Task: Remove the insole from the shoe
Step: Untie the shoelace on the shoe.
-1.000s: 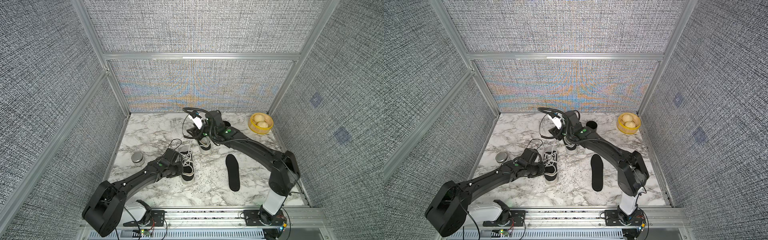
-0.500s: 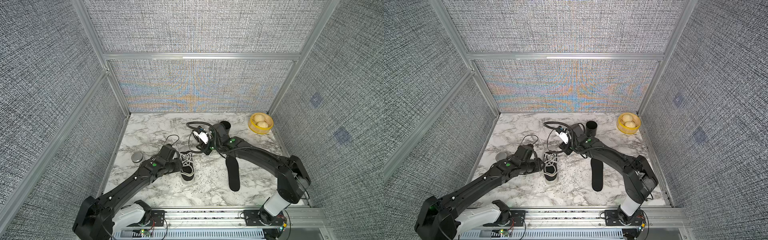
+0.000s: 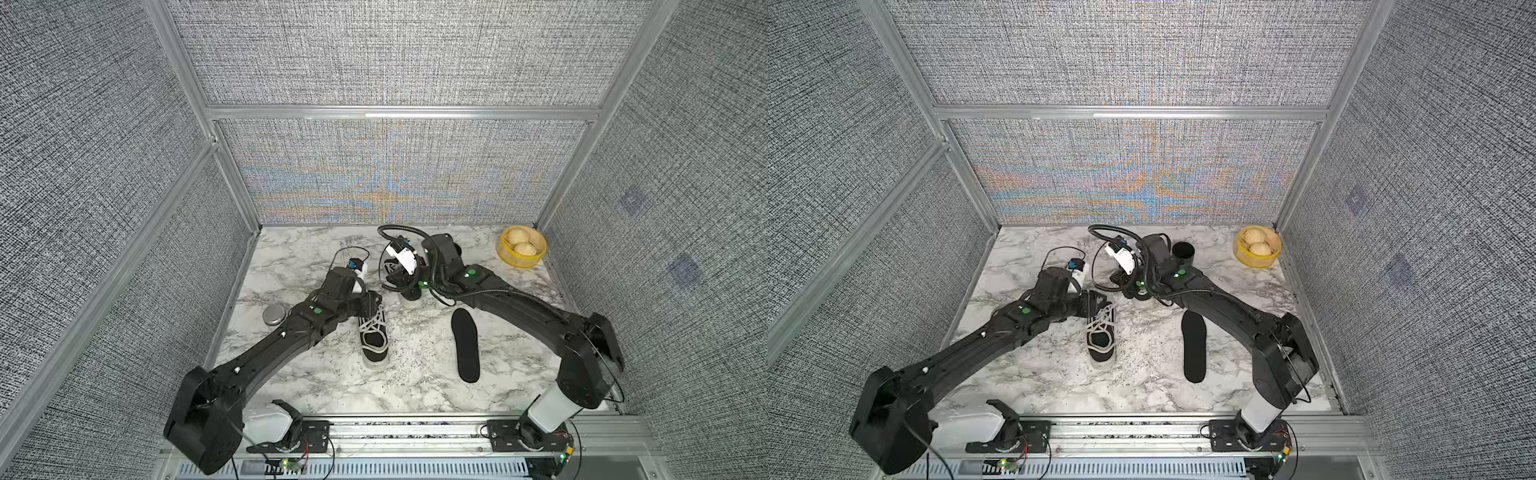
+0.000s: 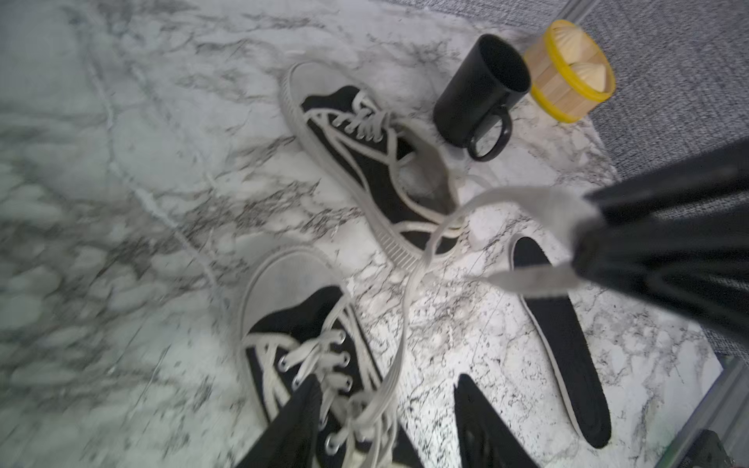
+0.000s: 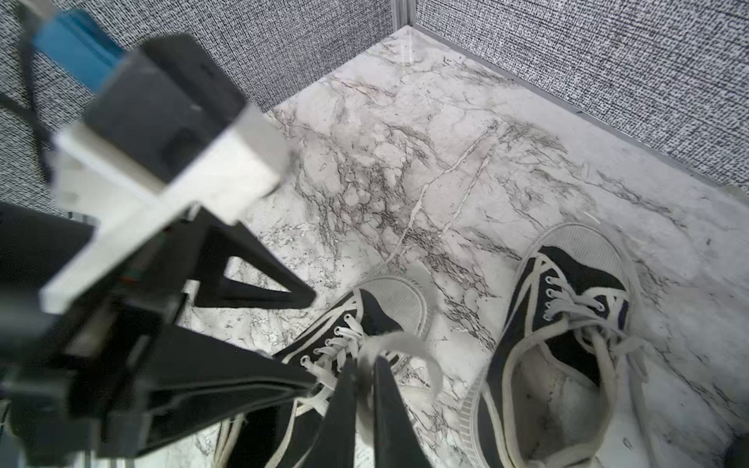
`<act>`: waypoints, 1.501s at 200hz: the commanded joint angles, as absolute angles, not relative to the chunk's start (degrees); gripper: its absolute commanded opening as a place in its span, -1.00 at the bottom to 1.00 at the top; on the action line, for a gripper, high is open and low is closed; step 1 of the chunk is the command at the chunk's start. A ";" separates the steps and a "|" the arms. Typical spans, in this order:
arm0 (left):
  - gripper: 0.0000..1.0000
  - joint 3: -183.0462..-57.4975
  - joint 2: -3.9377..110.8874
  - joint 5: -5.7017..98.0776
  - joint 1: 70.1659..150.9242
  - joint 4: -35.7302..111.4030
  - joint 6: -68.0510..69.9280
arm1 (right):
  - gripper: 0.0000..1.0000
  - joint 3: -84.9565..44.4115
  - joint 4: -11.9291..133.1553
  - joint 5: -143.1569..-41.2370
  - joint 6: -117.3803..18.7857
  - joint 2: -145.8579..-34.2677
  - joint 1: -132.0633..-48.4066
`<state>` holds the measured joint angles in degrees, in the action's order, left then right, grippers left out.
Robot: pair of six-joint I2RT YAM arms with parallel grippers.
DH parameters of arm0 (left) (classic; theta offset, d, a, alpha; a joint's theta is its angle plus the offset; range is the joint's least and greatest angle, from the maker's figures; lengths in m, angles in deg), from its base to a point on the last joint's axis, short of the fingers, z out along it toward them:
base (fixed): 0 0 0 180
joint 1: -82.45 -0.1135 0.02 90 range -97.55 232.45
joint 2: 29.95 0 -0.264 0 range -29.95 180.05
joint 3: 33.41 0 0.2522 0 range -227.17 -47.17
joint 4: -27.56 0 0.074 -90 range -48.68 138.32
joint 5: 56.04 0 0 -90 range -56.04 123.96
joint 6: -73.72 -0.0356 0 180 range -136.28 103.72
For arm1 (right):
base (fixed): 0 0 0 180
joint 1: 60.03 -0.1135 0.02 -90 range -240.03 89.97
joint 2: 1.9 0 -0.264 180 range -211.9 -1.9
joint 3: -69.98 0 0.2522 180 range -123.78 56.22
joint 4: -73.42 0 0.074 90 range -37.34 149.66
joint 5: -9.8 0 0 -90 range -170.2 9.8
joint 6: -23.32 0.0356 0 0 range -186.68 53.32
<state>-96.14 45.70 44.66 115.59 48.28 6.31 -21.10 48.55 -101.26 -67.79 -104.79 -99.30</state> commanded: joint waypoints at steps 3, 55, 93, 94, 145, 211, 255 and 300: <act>0.14 -96.63 48.73 51.88 115.14 37.12 1.54 | -0.79 -22.18 50.58 -104.59 -65.91 -104.57 -99.23; 0.07 -95.44 52.69 55.57 113.44 28.31 3.57 | -0.85 -23.89 49.78 -106.37 -65.27 -104.65 -99.17; -0.18 -96.12 54.82 53.88 112.51 27.74 4.33 | -0.90 -23.54 49.57 -106.78 -64.75 -104.41 -99.18; -0.18 -96.08 54.84 53.85 112.51 27.63 4.40 | -0.90 -23.52 49.60 -106.85 -64.71 -104.39 -99.21; -0.36 -96.47 57.90 54.06 111.95 21.49 6.93 | -0.94 -22.57 49.63 -107.05 -64.13 -103.37 -99.18; -0.98 -93.49 55.49 50.17 110.93 17.32 10.75 | -0.73 -22.28 47.49 -104.50 -62.95 -102.24 -98.90; -1.00 -89.89 50.08 38.67 108.23 29.97 23.63 | -0.19 -15.58 48.77 -97.29 -60.43 -97.08 -96.32; -0.92 -89.75 51.82 35.50 103.42 45.86 37.60 | -0.19 -7.96 48.54 -94.45 -73.53 -98.01 -100.58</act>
<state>-89.86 50.60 38.65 105.45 35.08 27.64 -10.24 47.83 -96.51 -64.29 -97.21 -97.70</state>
